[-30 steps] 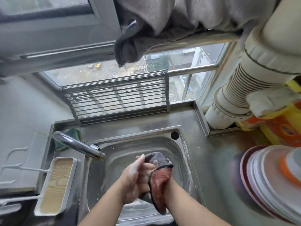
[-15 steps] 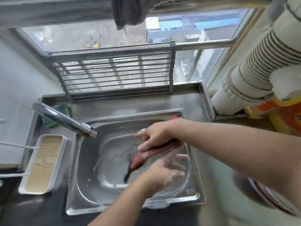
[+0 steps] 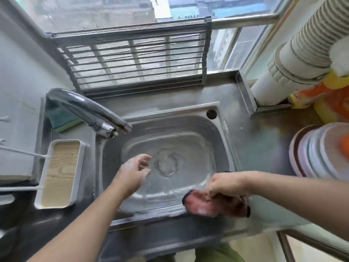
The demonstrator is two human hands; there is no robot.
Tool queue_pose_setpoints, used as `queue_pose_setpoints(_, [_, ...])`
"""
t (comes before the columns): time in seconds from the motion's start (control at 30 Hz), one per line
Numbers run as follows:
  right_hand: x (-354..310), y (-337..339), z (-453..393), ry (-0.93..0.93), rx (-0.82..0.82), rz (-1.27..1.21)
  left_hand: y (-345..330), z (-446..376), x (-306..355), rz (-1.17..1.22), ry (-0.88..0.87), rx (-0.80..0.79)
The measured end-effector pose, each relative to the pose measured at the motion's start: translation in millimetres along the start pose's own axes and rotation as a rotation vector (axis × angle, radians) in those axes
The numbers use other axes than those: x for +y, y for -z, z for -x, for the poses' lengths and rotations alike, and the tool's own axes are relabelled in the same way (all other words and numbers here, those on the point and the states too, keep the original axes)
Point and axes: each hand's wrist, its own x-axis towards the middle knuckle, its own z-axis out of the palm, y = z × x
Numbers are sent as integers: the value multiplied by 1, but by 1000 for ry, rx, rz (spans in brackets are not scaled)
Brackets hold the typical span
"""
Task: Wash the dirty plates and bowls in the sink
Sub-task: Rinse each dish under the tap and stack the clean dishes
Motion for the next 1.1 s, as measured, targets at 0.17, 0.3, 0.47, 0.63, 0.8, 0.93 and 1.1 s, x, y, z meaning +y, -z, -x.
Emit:
queue_pose_setpoints(0.17, [-9, -39, -5, 214, -14, 217, 25, 8, -47, -535, -343, 50])
queue_pose_setpoints(0.3, [-43, -82, -28, 464, 160, 428, 46, 7, -65, -556, -415, 156])
queue_pose_setpoints(0.47, [-133, -133, -76, 556, 224, 398, 62, 4, -71, -554, -459, 216])
queue_pose_setpoints(0.63, [-200, -150, -111, 331, 268, 94, 72, -4, -78, -534, -493, 202])
queue_pose_setpoints(0.8, [-214, -145, -149, 42, 205, -113, 67, -9, -78, -515, -527, 242])
queue_pose_setpoints(0.93, [-208, -136, -172, -122, 70, -508, 66, -13, -76, -485, -573, 275])
queue_pose_setpoints(1.1, [-129, -89, -91, -171, -276, -1128, 63, -3, -80, -621, -562, 188])
